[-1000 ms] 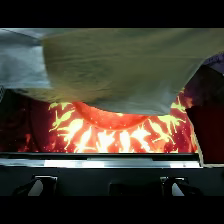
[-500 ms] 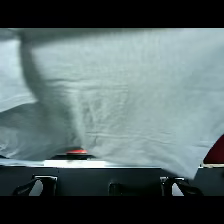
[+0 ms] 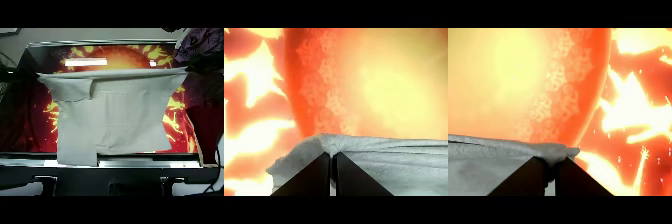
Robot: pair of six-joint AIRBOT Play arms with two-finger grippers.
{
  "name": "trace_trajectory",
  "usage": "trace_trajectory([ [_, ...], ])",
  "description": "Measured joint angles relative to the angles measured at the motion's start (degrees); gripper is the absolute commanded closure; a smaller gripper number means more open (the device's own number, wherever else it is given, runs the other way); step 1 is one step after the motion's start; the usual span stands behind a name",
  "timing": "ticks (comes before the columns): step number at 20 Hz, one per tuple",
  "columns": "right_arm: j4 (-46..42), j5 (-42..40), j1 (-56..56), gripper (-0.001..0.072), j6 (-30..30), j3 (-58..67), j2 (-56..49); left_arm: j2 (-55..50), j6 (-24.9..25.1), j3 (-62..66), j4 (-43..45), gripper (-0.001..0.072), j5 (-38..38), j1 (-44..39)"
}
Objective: Fold the clothes and pants, and hang the long-sleeved shirts on hangers.
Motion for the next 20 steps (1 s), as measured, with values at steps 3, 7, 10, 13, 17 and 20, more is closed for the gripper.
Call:
trace_trajectory([
  [3,-0.31,-3.43,-0.02,0.0681,-1.31,0.0,-8.76,-13.57,1.68,5.03,1.49,0.0693,3.28,-3.19],
  [7,-1.01,-7.37,-0.02,0.0681,-2.32,0.02,-15.54,-23.96,2.54,12.17,2.56,0.0693,4.87,-5.11],
  [10,-1.75,-6.6,-0.02,0.0681,-2.49,0.02,-17.7,-26.56,1.64,14.32,3.41,0.0693,2.12,-5.38],
  [13,-3.04,-3.08,0.04,0.0681,-1.79,-0.33,-18.8,-27.5,-0.68,15.08,5.33,0.0693,-5.53,-5.44],
  [17,-6.1,2.32,1.46,0.0681,-0.2,-3.45,-19.61,-27.87,-4.24,15.47,7.82,0.0693,-15.58,-5.46],
  [20,-8.85,4.61,2.99,0.0681,1.36,-6.29,-19.89,-28.04,-6.62,15.54,8.5,0.0693,-21.18,-5.66],
])
